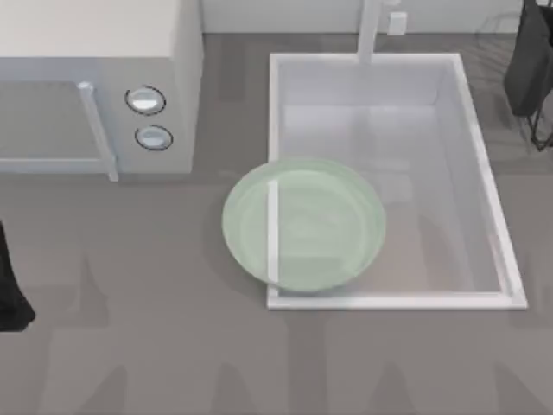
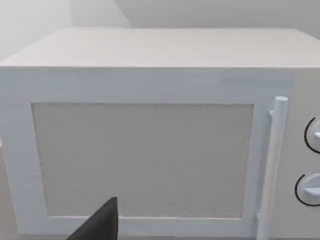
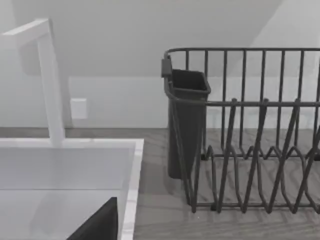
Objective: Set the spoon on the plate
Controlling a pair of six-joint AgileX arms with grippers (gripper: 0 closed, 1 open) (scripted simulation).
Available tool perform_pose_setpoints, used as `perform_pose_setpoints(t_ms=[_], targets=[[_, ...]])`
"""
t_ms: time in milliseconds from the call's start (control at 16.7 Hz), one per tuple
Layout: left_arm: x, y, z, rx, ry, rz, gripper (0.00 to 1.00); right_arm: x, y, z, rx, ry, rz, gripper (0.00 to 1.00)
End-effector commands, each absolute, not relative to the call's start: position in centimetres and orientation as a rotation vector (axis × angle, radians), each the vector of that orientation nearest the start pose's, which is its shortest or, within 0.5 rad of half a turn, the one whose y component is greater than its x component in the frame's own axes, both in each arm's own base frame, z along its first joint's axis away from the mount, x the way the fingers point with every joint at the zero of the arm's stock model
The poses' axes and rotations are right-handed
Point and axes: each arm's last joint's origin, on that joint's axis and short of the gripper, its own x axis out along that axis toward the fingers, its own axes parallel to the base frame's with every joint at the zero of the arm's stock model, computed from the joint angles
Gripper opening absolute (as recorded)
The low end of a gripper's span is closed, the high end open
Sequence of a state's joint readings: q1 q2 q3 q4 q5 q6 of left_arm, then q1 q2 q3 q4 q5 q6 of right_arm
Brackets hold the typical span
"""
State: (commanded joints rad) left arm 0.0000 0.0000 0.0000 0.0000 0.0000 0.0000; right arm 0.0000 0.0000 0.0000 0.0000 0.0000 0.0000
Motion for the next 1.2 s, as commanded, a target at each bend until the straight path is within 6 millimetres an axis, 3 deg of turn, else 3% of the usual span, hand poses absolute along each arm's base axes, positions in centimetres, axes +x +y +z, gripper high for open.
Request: perform_pose_setpoints(t_ms=[300,600,840,1200], targets=[[10.6,-0.1,16.0,0.000,0.000,0.000,1.00,10.6,-0.2,17.0,0.000,0.056,-0.010,1.00],[10.6,-0.1,16.0,0.000,0.000,0.000,1.00,12.3,-0.6,20.4,0.010,0.352,-0.044,1.00],[10.6,-0.1,16.0,0.000,0.000,0.000,1.00,16.4,-1.4,21.8,0.042,0.757,-0.080,1.00],[10.6,-0.1,16.0,0.000,0.000,0.000,1.00,23.7,-3.4,21.2,0.112,1.281,-0.134,1.00]])
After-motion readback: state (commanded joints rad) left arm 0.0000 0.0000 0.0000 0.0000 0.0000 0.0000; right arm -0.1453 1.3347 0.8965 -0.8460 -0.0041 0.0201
